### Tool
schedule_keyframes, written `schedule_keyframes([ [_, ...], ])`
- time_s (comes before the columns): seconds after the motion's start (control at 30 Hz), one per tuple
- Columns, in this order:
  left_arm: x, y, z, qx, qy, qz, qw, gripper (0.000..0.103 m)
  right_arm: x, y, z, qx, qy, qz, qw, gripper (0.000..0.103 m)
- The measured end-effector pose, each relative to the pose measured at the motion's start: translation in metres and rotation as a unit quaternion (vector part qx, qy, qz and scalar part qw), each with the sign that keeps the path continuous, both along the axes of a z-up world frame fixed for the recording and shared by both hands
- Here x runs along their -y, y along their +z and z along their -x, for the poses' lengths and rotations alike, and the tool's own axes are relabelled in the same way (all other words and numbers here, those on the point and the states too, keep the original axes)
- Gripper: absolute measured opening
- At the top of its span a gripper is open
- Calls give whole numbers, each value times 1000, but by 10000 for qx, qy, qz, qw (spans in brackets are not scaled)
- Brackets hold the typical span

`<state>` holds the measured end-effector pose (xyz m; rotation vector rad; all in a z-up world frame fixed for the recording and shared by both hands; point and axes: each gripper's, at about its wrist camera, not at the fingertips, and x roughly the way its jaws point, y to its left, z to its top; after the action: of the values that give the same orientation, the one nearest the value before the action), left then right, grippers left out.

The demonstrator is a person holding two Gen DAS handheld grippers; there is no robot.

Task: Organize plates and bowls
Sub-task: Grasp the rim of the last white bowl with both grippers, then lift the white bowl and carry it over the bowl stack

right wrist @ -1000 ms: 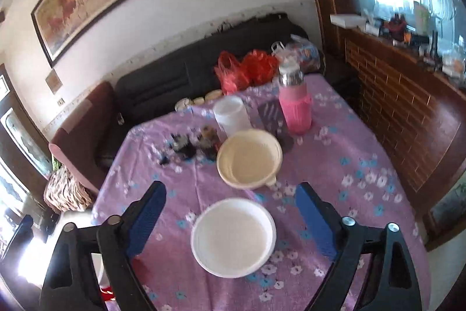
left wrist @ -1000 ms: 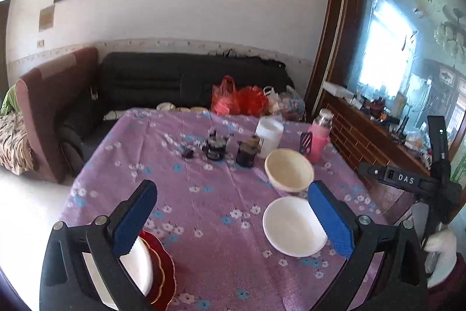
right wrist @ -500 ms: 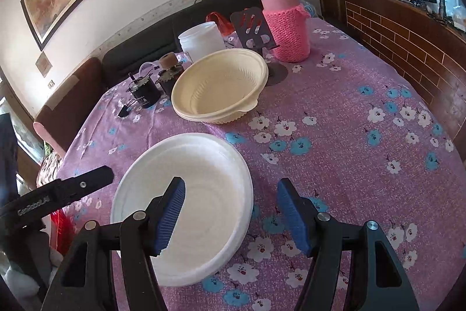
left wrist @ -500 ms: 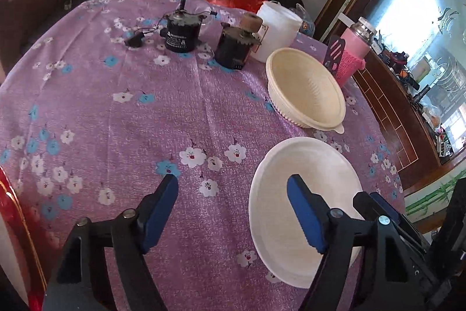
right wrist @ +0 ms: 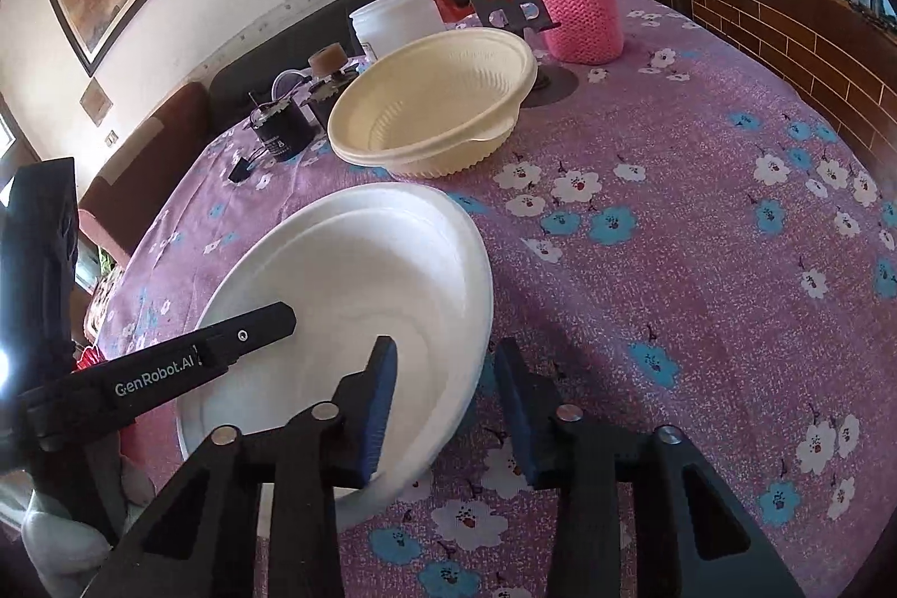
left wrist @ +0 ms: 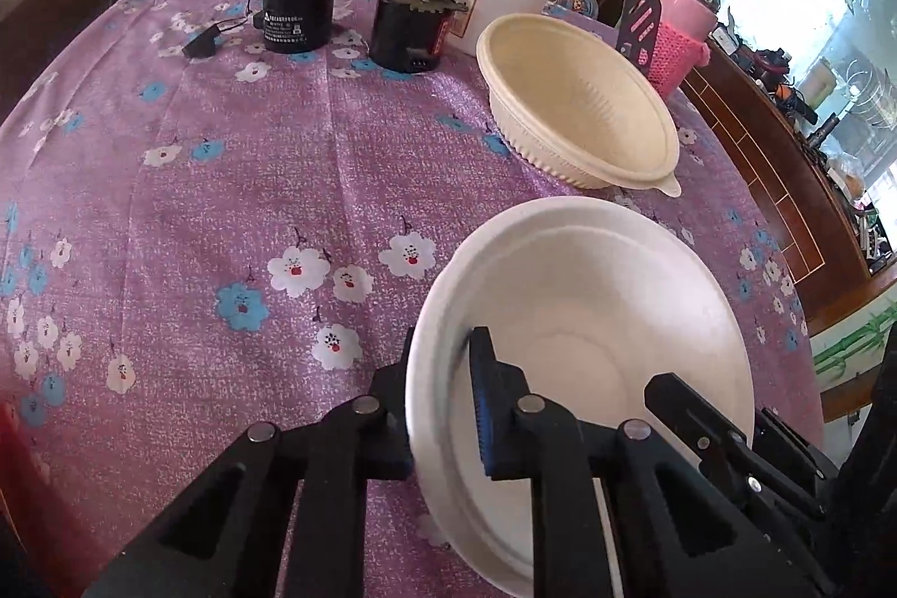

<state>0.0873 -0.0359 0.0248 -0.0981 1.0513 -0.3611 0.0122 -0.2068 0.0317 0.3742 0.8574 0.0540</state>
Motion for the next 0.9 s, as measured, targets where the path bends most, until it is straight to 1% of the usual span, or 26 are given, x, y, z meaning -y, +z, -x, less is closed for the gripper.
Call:
schedule_keyframes([
  [0.03,1,2,3,44,-7,-4,10000,12,1,-1,0,0,9,-56,10000,24],
  [0.13,2,11,11,184,11,-67,9998,10,0,-1,2,7,-27,-39,10000,18],
  [0.37,-6,42,38,596,186,-175,9979,11,-7,11,9,267,103,-179,9994,16],
  [0.5,-22,63,57,890,335,-148,9954,11,-24,27,19,397,272,12,9988,17],
  [0.67,-63,90,78,1029,661,191,9923,11,-56,59,37,627,543,293,9961,17],
  [0.8,-114,116,100,1297,1058,271,9855,11,-100,87,46,864,952,411,9908,17],
  [0.9,-159,128,114,1371,1454,344,9792,11,-142,104,47,986,1385,405,9846,17],
])
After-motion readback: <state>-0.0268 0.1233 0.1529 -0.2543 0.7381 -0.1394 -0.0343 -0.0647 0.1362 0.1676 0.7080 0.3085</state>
